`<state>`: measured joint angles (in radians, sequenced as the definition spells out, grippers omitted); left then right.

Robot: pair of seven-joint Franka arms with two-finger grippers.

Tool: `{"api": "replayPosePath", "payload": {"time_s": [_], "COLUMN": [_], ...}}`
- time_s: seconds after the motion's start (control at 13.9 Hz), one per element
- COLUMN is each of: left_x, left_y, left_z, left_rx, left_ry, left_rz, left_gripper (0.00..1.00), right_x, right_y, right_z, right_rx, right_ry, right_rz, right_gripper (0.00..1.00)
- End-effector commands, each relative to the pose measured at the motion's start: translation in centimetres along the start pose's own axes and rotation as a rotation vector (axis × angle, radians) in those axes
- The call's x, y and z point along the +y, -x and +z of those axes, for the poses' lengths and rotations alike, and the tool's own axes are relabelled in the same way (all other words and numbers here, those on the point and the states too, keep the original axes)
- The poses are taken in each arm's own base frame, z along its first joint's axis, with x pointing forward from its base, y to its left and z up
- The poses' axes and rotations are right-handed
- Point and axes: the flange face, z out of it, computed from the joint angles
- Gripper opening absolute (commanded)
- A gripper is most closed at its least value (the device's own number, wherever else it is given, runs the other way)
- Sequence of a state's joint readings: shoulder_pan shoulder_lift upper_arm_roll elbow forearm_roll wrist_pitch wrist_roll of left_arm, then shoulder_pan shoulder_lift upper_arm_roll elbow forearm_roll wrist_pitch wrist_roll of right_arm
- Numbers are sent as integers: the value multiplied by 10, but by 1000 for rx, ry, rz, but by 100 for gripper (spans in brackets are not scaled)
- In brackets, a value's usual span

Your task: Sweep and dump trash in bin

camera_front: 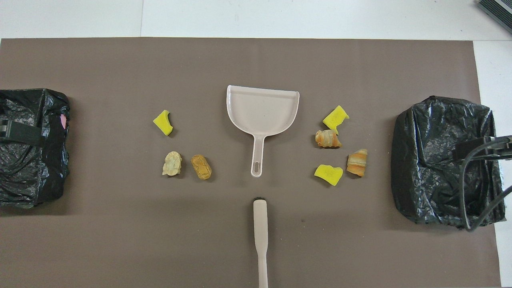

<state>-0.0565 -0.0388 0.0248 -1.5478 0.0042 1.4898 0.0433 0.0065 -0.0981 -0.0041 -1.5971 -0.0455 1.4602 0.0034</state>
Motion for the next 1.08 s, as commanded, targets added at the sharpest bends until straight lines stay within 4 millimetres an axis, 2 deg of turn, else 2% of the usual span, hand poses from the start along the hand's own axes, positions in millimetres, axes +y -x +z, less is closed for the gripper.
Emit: {"api": "replayPosePath", "payload": {"time_s": [0.0,0.14,0.22,0.36,0.5,0.79,1.01], "left_x": [0,0,7,44,81,170,222], "left_y": [2,3,2,4,15,48,75], "left_z": [-7,-8,-8,1,17,65,103], "left_rx": [17,18,23,29,8,18,-3], "left_ry": [9,9,9,4,-3,-41,-12], "left_rz": [-1,-4,10,75,116,117,102], "left_gripper": [100,100,100,100,100,100,100], "right_x": [-1,-4,-9,-20,-48,-87,-118], "right_y": [5,-1,-4,-18,-33,-61,-77], "right_z": [1,3,6,10,15,23,46], "right_rx": [11,13,12,30,25,49,55], "right_ry": [9,12,12,3,3,-7,-11], "right_rz": [-16,-20,-25,-12,-42,-34,-8], "right_gripper": [100,100,100,100,100,100,100]}}
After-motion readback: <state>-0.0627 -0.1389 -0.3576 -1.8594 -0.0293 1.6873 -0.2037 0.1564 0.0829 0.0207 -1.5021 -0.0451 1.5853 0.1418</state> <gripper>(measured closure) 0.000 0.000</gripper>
